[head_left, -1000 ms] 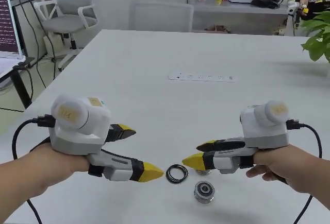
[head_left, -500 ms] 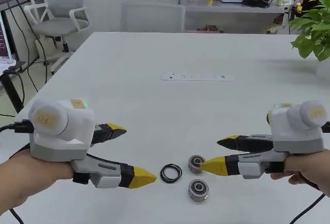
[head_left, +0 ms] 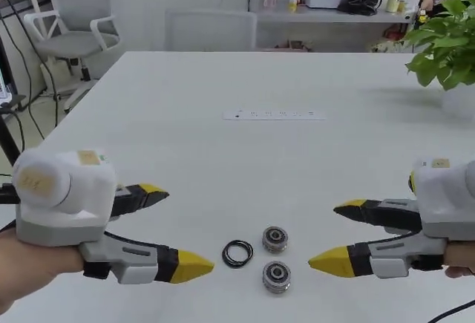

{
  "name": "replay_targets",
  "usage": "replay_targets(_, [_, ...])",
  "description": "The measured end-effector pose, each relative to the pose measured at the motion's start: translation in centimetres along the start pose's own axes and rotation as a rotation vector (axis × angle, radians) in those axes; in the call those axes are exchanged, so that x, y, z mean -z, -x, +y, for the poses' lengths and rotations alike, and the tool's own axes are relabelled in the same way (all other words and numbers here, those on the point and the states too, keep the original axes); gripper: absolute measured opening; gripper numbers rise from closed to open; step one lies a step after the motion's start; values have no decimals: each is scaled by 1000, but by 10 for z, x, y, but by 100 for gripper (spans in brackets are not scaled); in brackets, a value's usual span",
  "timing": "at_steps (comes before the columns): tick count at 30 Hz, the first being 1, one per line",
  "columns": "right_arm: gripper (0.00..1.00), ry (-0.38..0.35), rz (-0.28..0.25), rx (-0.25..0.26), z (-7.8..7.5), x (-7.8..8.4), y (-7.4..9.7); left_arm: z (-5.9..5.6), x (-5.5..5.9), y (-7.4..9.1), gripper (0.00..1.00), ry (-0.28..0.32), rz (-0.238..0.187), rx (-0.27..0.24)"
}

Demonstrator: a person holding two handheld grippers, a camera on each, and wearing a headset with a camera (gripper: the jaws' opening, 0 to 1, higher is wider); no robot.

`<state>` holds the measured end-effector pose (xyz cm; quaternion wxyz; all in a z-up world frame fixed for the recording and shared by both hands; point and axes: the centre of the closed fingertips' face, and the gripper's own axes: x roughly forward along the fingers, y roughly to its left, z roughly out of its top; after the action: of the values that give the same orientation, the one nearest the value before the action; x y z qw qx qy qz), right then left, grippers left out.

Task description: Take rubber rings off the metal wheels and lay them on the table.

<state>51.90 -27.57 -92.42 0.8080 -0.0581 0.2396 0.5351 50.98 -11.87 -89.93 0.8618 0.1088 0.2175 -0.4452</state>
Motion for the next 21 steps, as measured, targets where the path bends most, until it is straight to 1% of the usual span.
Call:
replay_targets(4, [77,6,1,10,2,4,7,-4,0,1,85,-6,-1,5])
replay_targets(7, [77,14,10,25,1,10,12,-6,3,0,86,-18,12,11])
replay_targets(10, [78,10,9,36,-2,13,19,-8,4,0,86,-29,18,12])
replay_targets(14, [78,22,17,53,-3,17,26,-10,3,0,86,-27,13,14])
replay_targets(18, [78,34,21,59,-2,18,29,-11,4,2,86,-31,16,11])
replay_targets(21, [78,40,15,66,-1,18,31,-11,3,4,86,-16,7,7])
